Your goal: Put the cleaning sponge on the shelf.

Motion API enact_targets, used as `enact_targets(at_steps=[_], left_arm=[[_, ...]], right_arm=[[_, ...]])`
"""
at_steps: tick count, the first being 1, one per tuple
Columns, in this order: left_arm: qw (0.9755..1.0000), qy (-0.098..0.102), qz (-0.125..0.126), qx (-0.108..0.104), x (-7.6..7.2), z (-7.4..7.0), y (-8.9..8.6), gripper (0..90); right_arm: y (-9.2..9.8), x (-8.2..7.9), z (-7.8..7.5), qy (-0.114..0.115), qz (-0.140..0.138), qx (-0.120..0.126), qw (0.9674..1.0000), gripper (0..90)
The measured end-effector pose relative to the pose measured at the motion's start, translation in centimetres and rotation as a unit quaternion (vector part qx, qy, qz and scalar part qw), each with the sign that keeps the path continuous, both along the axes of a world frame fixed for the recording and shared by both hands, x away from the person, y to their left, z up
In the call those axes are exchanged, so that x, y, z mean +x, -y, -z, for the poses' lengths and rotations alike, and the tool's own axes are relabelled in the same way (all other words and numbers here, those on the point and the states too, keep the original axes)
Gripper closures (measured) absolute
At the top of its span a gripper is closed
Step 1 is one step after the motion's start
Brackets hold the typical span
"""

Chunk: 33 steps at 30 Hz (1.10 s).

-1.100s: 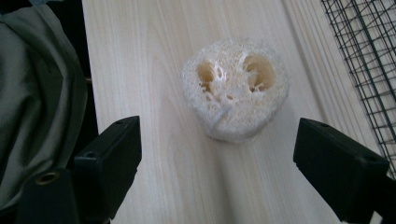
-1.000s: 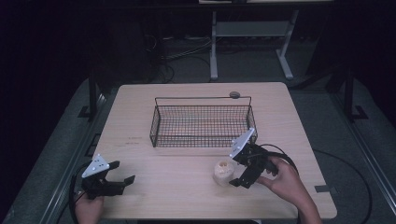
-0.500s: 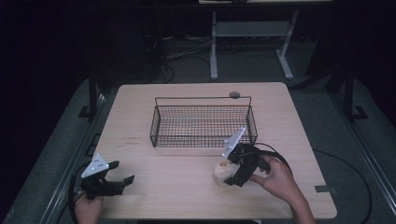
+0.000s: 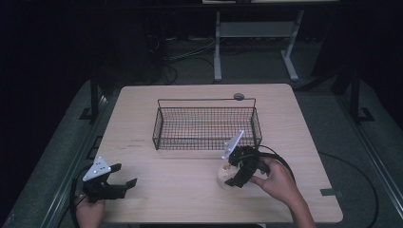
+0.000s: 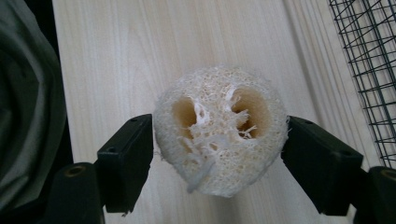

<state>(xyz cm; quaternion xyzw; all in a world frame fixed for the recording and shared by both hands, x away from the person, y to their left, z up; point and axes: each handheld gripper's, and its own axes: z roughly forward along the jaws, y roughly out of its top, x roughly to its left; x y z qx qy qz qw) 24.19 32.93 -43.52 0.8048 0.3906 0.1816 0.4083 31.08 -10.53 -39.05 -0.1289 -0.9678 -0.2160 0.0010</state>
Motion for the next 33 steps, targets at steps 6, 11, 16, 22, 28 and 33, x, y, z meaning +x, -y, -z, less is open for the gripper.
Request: enact_targets(at_steps=[6,11,16,22,28,33], left_arm=[[1.0,0.0,-0.002,-0.001,0.0,0.0,-0.2,13.7],[1.0,-0.001,-0.004,-0.002,0.1,0.0,-0.1,13.7],[1.0,-0.002,-0.006,-0.003,0.1,0.0,-0.2,13.7],[1.0,0.001,-0.002,-0.002,0.1,-0.1,-0.2,13.7],[1.0,0.003,0.001,0.001,0.1,-0.1,-0.1,13.7],[1.0,0.002,-0.003,-0.003,0.0,-0.1,-0.3,13.7]], right_arm=[[-0.2,0.2,0.1,-0.001,0.001,0.003,1.0,28.4],[-0.2,0.1,0.0,0.001,-0.005,0.006,1.0,28.8],[0.0,0.0,-0.6,0.002,-0.012,0.008,0.9999,28.9],[-0.3,0.2,-1.7,0.007,-0.02,0.009,0.9997,28.9],[-0.6,0.5,-2.4,0.01,-0.024,0.007,0.9996,28.9],[-0.8,1.3,-2.8,0.006,-0.026,0.007,0.9996,28.9]])
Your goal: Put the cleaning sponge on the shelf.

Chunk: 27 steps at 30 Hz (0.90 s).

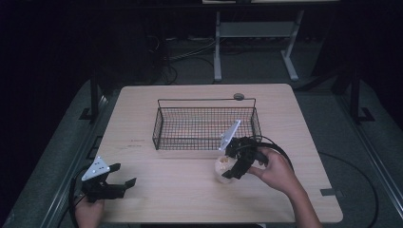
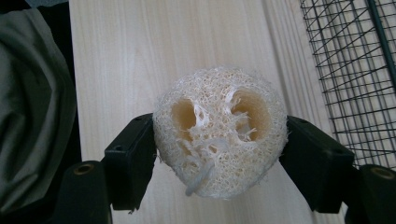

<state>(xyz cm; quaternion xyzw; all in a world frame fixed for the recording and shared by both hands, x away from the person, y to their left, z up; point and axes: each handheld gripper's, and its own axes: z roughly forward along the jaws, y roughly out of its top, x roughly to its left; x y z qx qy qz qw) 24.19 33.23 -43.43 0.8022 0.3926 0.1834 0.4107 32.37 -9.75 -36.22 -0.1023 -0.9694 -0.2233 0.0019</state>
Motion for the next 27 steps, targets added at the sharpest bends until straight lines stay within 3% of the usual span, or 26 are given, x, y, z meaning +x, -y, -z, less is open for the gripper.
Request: enact_targets(at_steps=[12,27], left_arm=[[1.0,-0.002,0.002,0.001,0.0,0.0,0.0,13.7],[1.0,-0.001,0.0,-0.002,0.1,0.0,-0.1,13.7]], right_arm=[[-0.2,0.8,-0.4,-0.007,-0.005,0.004,1.0,28.9],[-0.8,2.5,-3.2,0.004,-0.006,-0.001,1.0,28.8]])
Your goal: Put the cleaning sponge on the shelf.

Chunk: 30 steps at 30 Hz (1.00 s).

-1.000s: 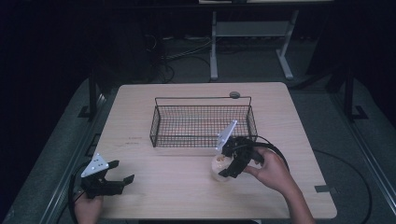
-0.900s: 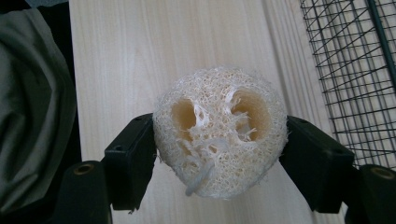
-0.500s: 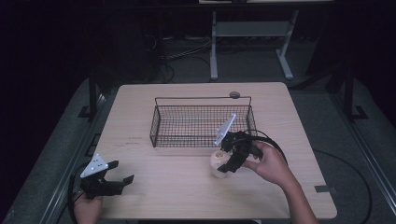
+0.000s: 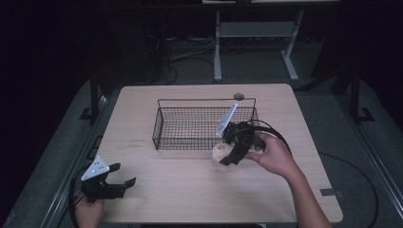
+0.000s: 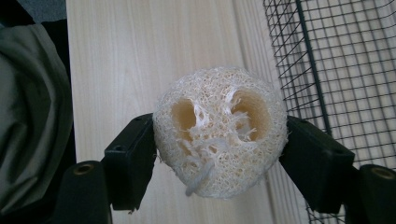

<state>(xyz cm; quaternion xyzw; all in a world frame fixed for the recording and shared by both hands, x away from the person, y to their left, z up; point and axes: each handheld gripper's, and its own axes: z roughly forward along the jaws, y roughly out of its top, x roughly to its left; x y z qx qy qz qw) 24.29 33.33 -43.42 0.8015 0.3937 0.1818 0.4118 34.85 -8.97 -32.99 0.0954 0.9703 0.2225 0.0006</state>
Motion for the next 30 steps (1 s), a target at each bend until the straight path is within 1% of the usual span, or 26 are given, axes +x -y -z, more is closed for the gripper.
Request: enact_targets(at_steps=[1,4,8,9,11,17,19,22,23,24,25,27,30], left_arm=[[1.0,0.0,0.0,0.0,0.0,0.0,0.0,13.7],[1.0,-0.001,-0.002,-0.003,0.0,0.0,-0.1,13.7],[1.0,-0.001,-0.003,-0.003,0.0,0.0,-0.2,13.7],[1.0,-0.001,-0.004,-0.002,0.0,0.0,-0.3,13.7],[1.0,-0.001,-0.002,-0.003,0.0,0.1,-0.2,13.7],[1.0,-0.001,0.0,-0.001,0.0,0.1,-0.1,13.7],[1.0,-0.001,-0.001,-0.002,0.0,0.1,-0.1,13.7],[1.0,-0.002,0.0,-0.002,0.0,0.1,0.0,13.7],[1.0,-0.002,-0.001,-0.002,0.0,0.1,0.0,13.7],[1.0,-0.001,0.0,-0.003,0.0,0.0,0.0,13.7],[1.0,-0.001,0.0,-0.003,0.0,0.0,0.0,13.7],[1.0,-0.001,-0.001,-0.002,0.0,0.0,-0.1,13.7],[1.0,-0.001,-0.002,-0.004,0.0,0.0,-0.1,13.7]], right_arm=[[0.0,0.0,0.0,0.0,0.0,0.0,1.0,28.8],[-0.2,0.5,-0.6,0.004,0.001,0.001,1.0,28.8],[-0.3,0.9,-1.0,0.008,0.004,-0.005,0.9999,28.8],[-0.2,1.2,-1.1,0.006,0.005,0.0,1.0,28.8],[-0.2,1.4,-1.1,0.004,0.008,0.0,1.0,28.8],[-0.3,1.8,-1.3,0.002,0.007,-0.002,1.0,28.8],[-0.4,2.0,-1.8,0.004,0.007,0.0,1.0,28.8],[-0.5,2.2,-2.1,0.009,0.004,-0.003,0.9999,28.8],[-0.6,2.3,-2.4,0.014,0.005,-0.004,0.9999,28.8],[-0.6,2.6,-2.6,0.012,0.006,0.0,0.9999,28.8],[-0.6,2.6,-2.6,0.012,0.006,0.0,0.9999,28.8],[-0.7,3.0,-2.8,0.012,0.01,-0.006,0.9999,28.8],[-0.7,3.5,-3.0,0.013,0.011,-0.005,0.9998,28.8]])
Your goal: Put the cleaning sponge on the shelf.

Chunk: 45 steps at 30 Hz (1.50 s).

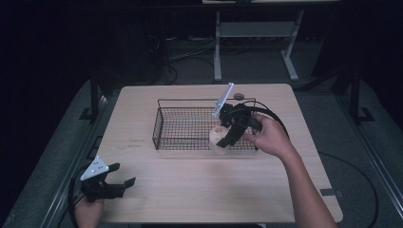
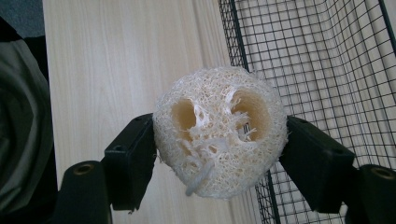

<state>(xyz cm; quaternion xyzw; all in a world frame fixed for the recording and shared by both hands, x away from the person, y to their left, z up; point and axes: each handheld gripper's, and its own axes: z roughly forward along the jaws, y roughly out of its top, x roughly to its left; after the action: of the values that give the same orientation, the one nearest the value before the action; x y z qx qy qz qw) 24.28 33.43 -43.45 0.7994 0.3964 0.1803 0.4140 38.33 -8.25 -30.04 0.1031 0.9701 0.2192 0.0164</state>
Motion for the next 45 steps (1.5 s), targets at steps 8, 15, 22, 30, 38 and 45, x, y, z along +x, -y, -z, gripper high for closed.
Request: enact_targets(at_steps=[8,15,22,30,38,45], left_arm=[[1.0,0.0,0.001,0.0,0.0,0.0,0.0,13.7],[1.0,0.0,0.002,0.001,0.0,0.0,0.0,13.7],[1.0,0.001,0.001,0.001,0.0,0.0,0.0,13.7],[1.0,0.001,0.001,-0.001,0.0,0.0,0.0,13.7],[1.0,0.002,0.001,-0.001,0.0,-0.1,0.0,13.7],[1.0,0.001,0.002,-0.001,0.0,-0.1,0.1,13.7]], right_arm=[[0.1,0.9,-0.4,0.0,0.01,0.002,0.9999,28.9],[0.2,1.8,-1.3,0.001,0.018,0.002,0.9998,28.9],[-0.2,2.3,-1.7,0.001,0.016,0.012,0.9998,28.9],[-0.2,3.8,-2.1,0.009,0.037,0.002,0.9993,28.9],[-0.5,5.2,-2.1,0.014,0.054,0.007,0.9984,28.9],[-0.8,6.3,-1.0,0.004,0.066,0.006,0.9978,28.9]])
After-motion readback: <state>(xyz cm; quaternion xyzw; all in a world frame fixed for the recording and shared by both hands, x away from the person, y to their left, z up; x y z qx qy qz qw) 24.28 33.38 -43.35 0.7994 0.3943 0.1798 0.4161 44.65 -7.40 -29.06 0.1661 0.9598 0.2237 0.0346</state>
